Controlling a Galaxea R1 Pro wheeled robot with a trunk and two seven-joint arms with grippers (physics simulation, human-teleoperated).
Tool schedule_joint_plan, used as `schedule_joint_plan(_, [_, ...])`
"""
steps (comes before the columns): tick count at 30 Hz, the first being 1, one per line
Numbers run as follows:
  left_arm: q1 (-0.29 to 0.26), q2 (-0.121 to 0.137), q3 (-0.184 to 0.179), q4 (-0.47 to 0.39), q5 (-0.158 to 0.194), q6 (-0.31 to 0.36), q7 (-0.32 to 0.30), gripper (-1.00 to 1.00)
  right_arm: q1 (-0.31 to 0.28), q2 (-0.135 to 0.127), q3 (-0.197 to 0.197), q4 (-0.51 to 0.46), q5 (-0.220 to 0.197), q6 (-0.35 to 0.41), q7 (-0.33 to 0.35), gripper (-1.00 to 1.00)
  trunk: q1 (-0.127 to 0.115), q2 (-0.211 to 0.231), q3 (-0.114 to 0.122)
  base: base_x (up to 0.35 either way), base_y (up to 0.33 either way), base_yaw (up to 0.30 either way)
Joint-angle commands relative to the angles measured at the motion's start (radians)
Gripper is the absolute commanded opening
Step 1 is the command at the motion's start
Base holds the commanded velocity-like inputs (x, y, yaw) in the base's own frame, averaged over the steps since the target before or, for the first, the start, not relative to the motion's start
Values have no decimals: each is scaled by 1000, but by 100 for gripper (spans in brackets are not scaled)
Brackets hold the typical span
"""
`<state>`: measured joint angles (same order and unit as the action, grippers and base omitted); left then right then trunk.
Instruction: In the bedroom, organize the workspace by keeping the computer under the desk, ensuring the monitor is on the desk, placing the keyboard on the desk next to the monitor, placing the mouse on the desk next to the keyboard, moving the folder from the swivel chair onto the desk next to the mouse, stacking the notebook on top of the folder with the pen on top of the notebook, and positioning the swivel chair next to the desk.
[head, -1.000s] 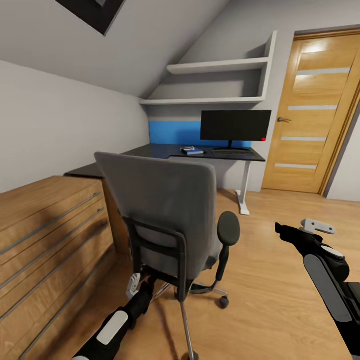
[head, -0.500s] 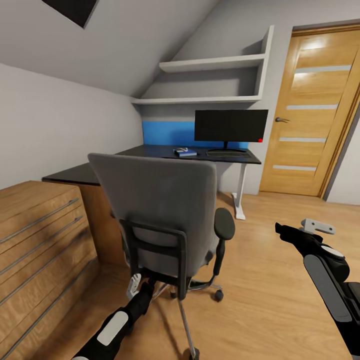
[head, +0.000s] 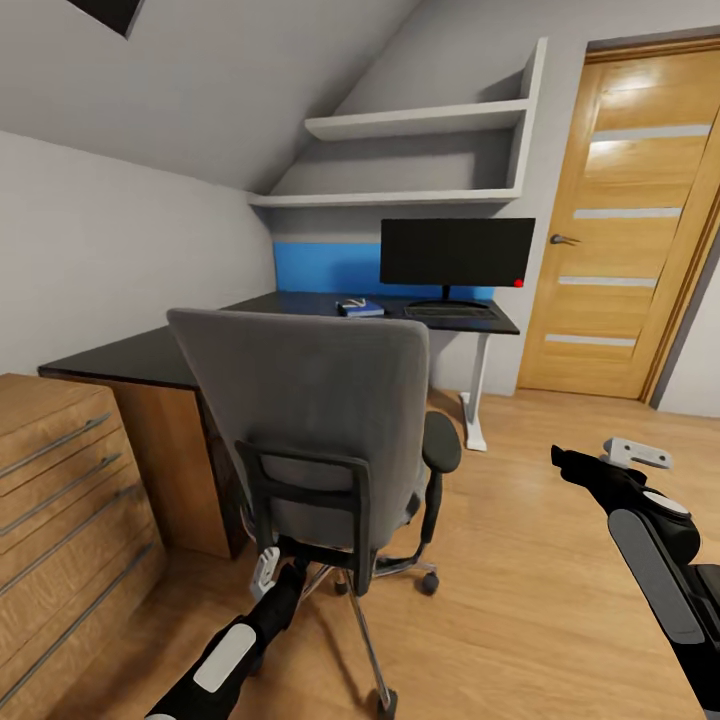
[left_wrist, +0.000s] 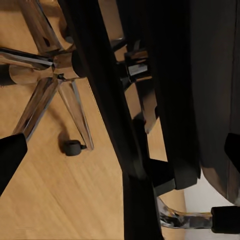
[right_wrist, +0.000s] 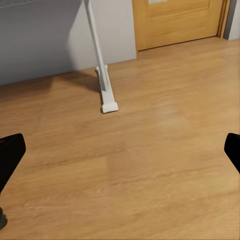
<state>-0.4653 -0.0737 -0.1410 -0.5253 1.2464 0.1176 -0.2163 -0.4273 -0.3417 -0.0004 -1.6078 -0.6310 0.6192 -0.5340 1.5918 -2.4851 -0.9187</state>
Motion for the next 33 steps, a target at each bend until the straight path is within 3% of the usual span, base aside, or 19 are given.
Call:
schedule_joint_plan(1, [-1,0,0,-7,16,4,-7,100,-1,-1,1,-1,-10,2,-9,100,0,0,-1,333,-9,0])
schedule_joint_plan(10, [-1,0,0,-7,17,5,-8,100,-1,0,4,-1,-10,1,-9,100,0,0,-1,292,141,0])
schedule_joint_plan(18, [-1,0,-1,-7,17,5,-7,100,-1,0,5,-1,-10,1,-9,100,0,0,-1,93,50,0])
schedule_joint_plan(33, [-1,0,0,-7,16,5,-6,100,-1,-3,1,-1,-9,2,-9,100,0,0,-1,246,-196,0])
